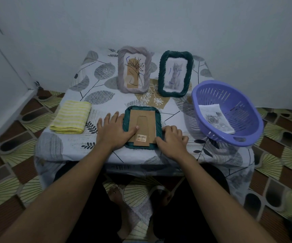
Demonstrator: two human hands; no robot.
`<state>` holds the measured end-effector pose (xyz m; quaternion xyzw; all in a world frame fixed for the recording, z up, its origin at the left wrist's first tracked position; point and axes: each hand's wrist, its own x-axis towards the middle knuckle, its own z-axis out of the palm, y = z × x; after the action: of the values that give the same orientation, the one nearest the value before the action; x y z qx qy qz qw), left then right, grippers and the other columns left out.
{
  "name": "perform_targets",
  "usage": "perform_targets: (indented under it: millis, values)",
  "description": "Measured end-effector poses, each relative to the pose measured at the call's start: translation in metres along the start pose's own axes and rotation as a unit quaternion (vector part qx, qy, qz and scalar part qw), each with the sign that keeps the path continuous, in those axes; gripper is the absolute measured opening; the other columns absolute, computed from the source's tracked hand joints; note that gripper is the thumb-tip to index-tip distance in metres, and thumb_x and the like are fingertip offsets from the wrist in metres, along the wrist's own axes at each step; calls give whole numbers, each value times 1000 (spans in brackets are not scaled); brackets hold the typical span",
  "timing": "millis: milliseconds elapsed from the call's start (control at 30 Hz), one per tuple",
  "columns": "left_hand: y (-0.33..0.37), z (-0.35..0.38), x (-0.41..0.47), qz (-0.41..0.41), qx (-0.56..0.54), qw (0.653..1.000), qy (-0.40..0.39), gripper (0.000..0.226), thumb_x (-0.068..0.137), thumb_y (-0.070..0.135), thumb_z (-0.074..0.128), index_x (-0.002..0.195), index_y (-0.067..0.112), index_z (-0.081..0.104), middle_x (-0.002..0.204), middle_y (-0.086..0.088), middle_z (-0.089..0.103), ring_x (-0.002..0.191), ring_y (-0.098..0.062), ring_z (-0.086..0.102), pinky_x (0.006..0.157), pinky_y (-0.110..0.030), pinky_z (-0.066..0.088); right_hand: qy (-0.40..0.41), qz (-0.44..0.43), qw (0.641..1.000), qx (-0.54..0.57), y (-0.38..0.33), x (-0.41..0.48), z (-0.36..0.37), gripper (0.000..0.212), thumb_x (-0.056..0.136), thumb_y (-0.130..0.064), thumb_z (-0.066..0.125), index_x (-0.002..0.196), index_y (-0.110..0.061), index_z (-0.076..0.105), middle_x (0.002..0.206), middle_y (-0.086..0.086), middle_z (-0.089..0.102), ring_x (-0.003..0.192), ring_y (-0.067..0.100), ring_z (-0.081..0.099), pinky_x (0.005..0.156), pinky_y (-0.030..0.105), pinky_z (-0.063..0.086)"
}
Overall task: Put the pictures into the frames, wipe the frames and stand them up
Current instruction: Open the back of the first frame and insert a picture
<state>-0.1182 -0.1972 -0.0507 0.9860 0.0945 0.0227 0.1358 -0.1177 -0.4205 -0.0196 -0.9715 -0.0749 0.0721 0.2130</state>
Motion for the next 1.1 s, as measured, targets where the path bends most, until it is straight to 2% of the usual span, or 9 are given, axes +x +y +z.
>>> perform_targets:
  millis: [167, 333, 567, 667, 833, 933, 1100]
  values:
    - [0, 0, 0, -2, -2, 1000, 5, 103, 75, 93, 14, 155, 29, 25, 165, -1, 20, 152, -27, 12, 120, -57, 8, -6, 16, 1000, 14, -4, 1, 2, 36, 94, -35, 43, 127, -20, 43, 128, 3, 40, 121, 23, 33, 90, 40, 20]
    - [1, -1, -1, 0, -2, 1000, 3, 105, 75, 93, 12, 155, 28, 24, 165, 0, 19, 152, -27, 11, 120, -57, 7, -10, 24, 1000, 19, -8, 3, 3, 31, 94, -33, 42, 122, -20, 40, 113, -3, 30, 120, 23, 33, 88, 39, 19]
    - [1, -2, -2, 1, -15, 1000, 8, 103, 77, 93, 17, 156, 27, 23, 165, -1, 21, 152, -27, 13, 120, -58, 8, 5, 27, 999, 27, -8, 2, 5, 43, 92, -38, 46, 130, -18, 40, 127, 2, 39, 122, 22, 34, 95, 41, 23]
    - [3, -4, -4, -10, -24, 999, 24, 102, 78, 91, 24, 155, 24, 23, 161, 1, 29, 149, -26, 20, 117, -60, 9, 12, 36, 997, 60, -7, 2, 3, 49, 88, -37, 53, 132, -20, 38, 130, 1, 41, 123, 21, 35, 94, 41, 23]
    - [4, -5, -7, -2, -16, 997, 77, 91, 77, 90, 33, 143, 28, 39, 141, 4, 51, 130, -22, 40, 105, -52, 23, -9, 27, 996, 89, -7, 3, -3, 48, 88, -35, 55, 134, -33, 43, 134, -1, 43, 126, 21, 36, 97, 41, 22]
    - [6, -5, -7, 2, -16, 996, 89, 82, 78, 87, 39, 136, 30, 49, 134, 4, 56, 126, -21, 42, 99, -48, 26, -24, 18, 995, 99, -7, 3, -5, 45, 90, -34, 54, 134, -37, 50, 139, -1, 42, 130, 21, 34, 96, 39, 20]
    - [12, -5, -7, -12, -56, 995, 85, 65, 79, 79, 51, 126, 34, 57, 130, 7, 57, 124, -20, 42, 89, -41, 25, -29, 30, 991, 128, -10, 4, -7, 47, 92, -34, 54, 138, -33, 52, 143, -1, 42, 134, 20, 34, 96, 37, 20]
